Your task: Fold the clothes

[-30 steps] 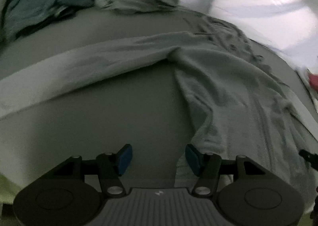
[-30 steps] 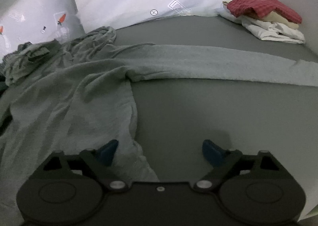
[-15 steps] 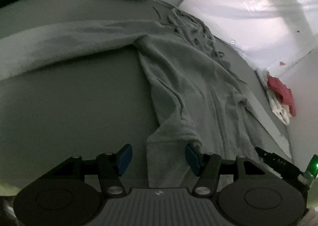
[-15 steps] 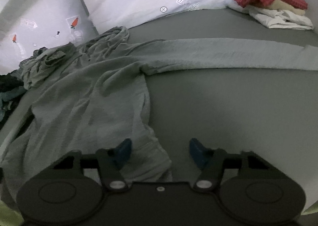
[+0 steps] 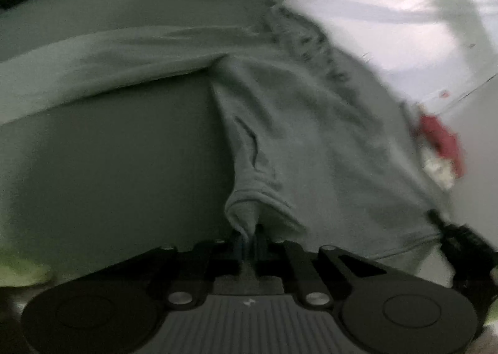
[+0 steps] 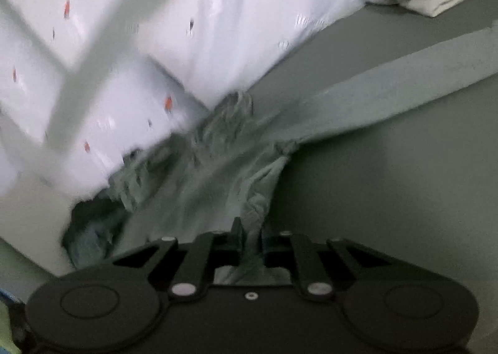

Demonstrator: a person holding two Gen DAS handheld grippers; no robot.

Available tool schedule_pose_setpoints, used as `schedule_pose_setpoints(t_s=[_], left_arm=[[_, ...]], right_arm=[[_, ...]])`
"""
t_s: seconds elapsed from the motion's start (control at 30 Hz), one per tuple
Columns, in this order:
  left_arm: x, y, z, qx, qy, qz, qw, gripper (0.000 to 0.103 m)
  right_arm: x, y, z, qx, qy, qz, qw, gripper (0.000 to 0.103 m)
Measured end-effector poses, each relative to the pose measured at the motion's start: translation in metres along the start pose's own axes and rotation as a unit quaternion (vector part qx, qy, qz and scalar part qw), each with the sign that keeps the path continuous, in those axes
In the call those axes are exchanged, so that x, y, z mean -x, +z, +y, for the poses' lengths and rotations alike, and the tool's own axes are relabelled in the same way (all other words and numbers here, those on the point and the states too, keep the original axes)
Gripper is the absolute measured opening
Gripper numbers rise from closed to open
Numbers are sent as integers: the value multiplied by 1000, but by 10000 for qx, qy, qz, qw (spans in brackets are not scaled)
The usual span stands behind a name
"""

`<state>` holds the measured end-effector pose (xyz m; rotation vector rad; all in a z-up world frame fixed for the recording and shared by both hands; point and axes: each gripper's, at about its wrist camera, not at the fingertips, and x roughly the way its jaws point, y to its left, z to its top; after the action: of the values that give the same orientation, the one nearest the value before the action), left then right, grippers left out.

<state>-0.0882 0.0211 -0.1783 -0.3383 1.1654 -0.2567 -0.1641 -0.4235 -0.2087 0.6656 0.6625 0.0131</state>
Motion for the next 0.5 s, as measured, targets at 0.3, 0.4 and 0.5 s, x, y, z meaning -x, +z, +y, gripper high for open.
schedule_pose_setpoints(t_s=[0.3, 0.4, 0.5], left_arm=[[1, 18, 9, 235, 867, -372, 9953, 32], [-7, 45, -6, -107, 1030, -696, 9922, 41], [-20, 72, -23, -487, 1154, -995, 9871, 50]], right_arm=[[-34, -6, 30, 1818, -1667, 509, 9678, 49], [-43, 12, 36, 1974, -1648, 171, 9662, 55], [-69, 38, 41, 1921, -1510, 61, 9697, 58]])
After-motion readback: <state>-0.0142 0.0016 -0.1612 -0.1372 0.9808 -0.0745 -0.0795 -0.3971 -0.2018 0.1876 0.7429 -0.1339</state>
